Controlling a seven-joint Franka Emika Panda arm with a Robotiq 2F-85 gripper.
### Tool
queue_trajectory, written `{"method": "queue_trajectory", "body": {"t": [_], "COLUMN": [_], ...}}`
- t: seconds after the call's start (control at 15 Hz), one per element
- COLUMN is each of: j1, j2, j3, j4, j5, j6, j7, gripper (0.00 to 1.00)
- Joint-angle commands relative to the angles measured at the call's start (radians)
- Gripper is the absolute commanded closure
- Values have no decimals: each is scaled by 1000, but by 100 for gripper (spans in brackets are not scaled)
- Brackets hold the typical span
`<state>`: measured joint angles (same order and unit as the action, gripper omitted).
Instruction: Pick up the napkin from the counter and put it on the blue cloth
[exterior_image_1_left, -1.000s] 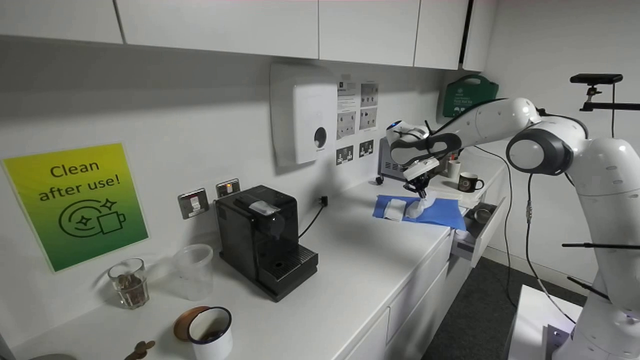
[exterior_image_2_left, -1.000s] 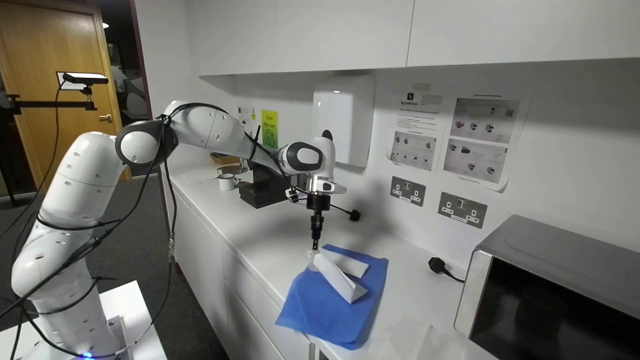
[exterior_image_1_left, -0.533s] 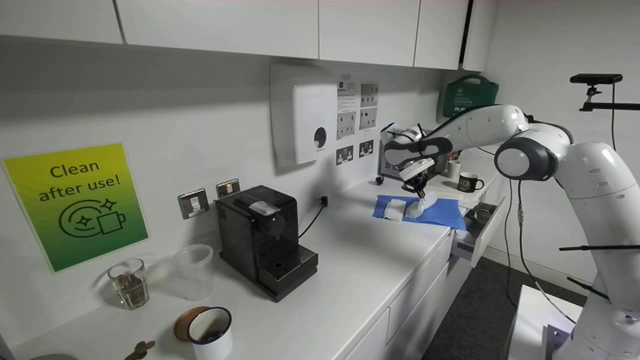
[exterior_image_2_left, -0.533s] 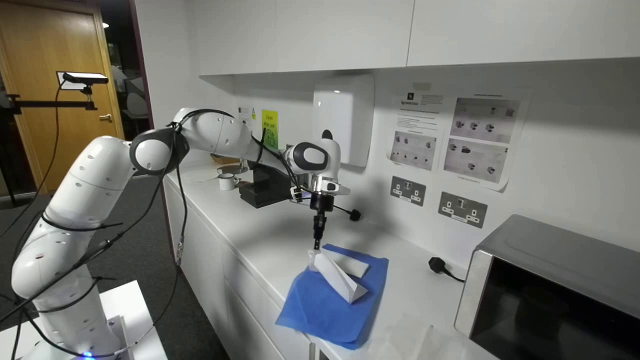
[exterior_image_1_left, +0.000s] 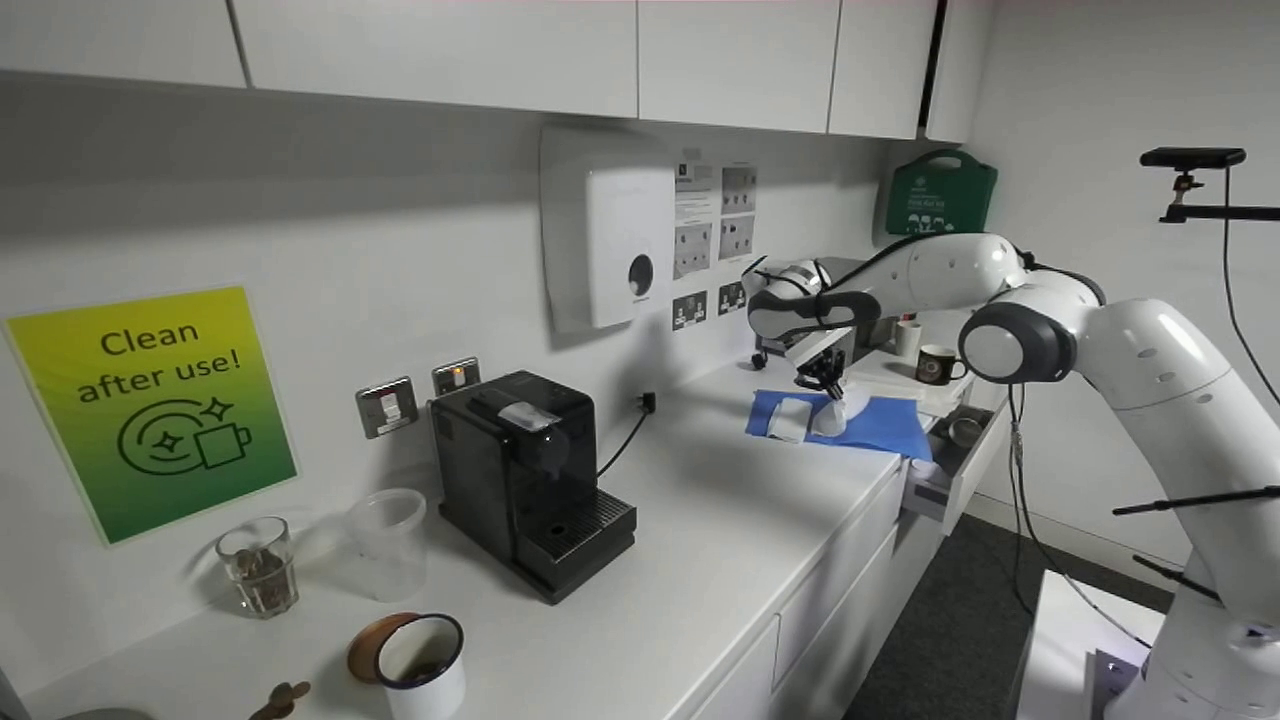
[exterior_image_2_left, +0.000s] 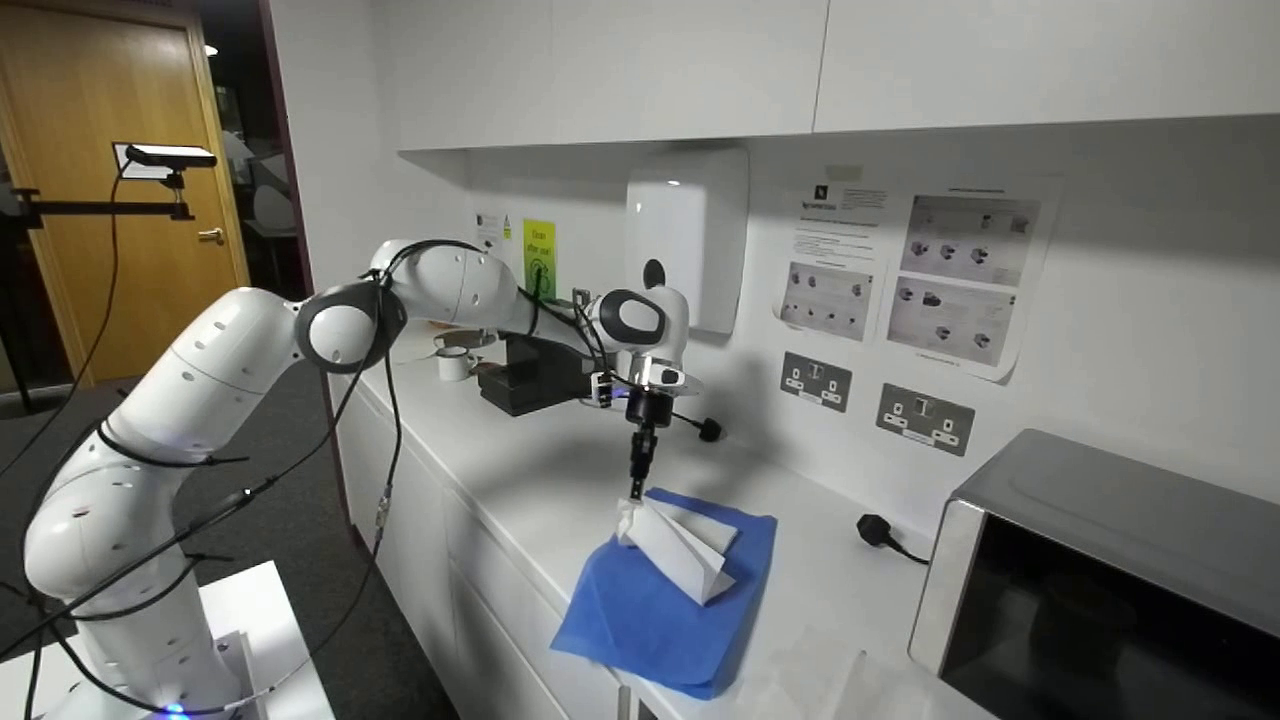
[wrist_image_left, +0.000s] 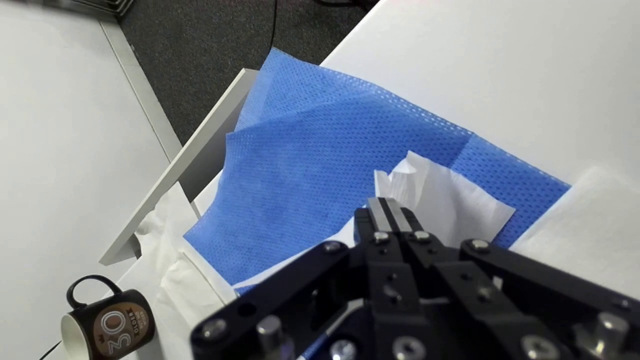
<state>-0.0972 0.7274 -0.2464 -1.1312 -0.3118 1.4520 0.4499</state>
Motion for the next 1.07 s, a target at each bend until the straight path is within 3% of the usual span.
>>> {"method": "queue_trajectory", "body": {"t": [0.0, 0.47, 1.0], "j1": [6, 5, -2], "j2": [70, 135, 181], "j3": [-6, -7, -16], "j4": [126, 246, 305], "j5": [-28, -36, -33], "j6": [-83, -150, -202], "j7": [-42, -85, -158], "gripper": [100, 100, 100]}}
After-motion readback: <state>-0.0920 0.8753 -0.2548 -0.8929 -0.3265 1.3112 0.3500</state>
